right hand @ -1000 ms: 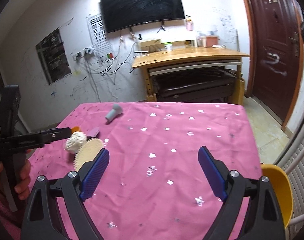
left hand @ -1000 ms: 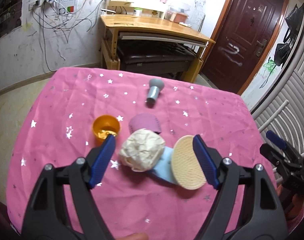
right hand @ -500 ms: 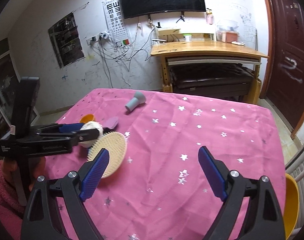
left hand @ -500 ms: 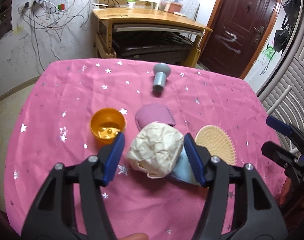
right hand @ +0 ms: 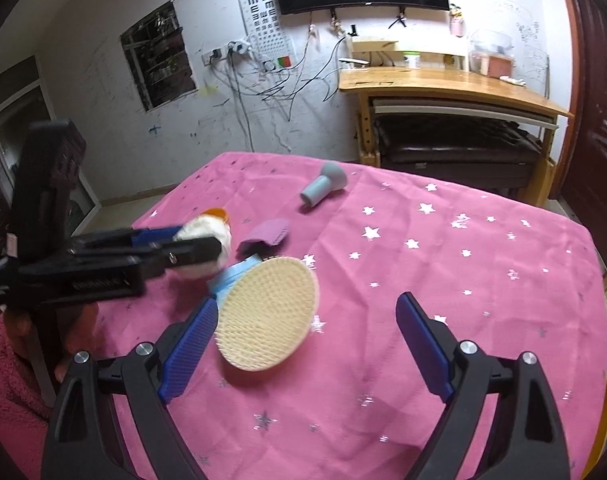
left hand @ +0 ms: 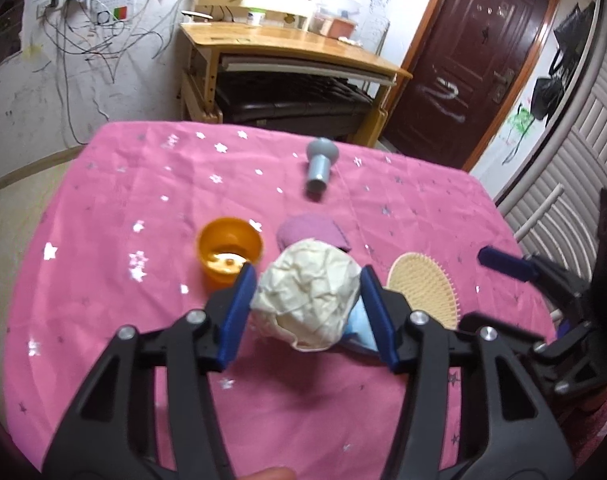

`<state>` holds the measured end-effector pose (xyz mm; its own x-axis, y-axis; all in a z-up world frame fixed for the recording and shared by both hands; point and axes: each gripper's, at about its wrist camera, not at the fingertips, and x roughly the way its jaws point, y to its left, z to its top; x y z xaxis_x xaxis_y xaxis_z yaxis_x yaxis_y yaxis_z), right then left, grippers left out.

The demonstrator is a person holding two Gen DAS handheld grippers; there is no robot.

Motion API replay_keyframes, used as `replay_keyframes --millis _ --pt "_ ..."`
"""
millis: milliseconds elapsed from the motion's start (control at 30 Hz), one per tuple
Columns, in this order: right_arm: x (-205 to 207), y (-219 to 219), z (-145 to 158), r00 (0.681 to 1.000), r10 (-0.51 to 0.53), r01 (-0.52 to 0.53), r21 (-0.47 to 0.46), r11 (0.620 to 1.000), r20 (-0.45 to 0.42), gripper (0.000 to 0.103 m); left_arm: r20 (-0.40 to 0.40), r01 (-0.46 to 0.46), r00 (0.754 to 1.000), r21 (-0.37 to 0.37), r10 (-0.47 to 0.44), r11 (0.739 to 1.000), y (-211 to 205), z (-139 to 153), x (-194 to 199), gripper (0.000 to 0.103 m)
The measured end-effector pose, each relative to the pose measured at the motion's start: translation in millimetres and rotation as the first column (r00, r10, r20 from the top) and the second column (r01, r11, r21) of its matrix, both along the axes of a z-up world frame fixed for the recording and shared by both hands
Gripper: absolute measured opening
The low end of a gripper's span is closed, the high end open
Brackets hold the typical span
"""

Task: Collect trash
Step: 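Grasp the white crumpled paper with the left tool while the right tool grasps the round beige brush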

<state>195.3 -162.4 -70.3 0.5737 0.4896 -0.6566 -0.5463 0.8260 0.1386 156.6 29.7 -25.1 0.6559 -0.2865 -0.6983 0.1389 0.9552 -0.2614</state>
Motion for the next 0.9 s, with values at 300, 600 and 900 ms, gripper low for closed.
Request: replay_keyframes --millis 300,600,900 --pt "5 34 -12 0.998 0.05 -0.052 -0.055 0.997 -0.034 0.084 0.023 -0.034 0.999 -0.023 0.035 0.999 18 8 -11 0.051" --pt "14 47 -23 0.998 0.033 -0.038 -0.106 0.994 -0.05 0.084 0.043 -0.036 0.998 -0.026 0.037 0.999 21 10 -16 0.051" --pt "16 46 -26 0.999 0.009 -0.015 -0.122 0.992 -0.051 0.059 0.043 -0.034 0.998 -0.031 0.035 0.999 22 10 -18 0.051"
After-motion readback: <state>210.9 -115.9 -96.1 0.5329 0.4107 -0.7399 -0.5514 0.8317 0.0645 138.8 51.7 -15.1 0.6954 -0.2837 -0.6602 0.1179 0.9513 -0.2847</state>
